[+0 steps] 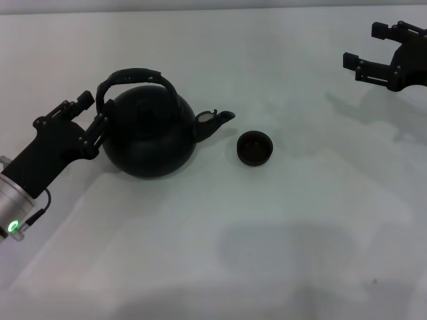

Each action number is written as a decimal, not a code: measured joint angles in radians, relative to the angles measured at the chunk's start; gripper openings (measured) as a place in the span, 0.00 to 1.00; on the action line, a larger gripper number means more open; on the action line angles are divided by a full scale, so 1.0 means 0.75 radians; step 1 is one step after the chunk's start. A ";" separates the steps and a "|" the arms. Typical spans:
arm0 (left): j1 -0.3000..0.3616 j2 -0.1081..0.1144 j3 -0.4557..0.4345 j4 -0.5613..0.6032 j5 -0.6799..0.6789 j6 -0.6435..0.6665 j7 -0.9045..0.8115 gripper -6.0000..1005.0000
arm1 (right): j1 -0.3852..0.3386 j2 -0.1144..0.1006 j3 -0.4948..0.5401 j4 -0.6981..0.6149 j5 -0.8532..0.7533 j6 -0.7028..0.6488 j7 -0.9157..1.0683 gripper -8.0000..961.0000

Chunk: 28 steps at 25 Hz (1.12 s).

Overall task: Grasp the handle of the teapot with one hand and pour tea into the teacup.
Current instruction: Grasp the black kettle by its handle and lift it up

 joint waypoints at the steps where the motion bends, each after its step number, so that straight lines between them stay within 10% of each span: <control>1: 0.000 0.000 0.000 0.000 0.002 -0.002 0.000 0.43 | 0.000 0.000 0.000 0.000 0.000 0.000 0.000 0.88; 28: 0.016 0.008 -0.001 0.163 0.026 -0.068 -0.270 0.18 | -0.005 0.000 0.006 -0.055 0.015 0.043 -0.066 0.88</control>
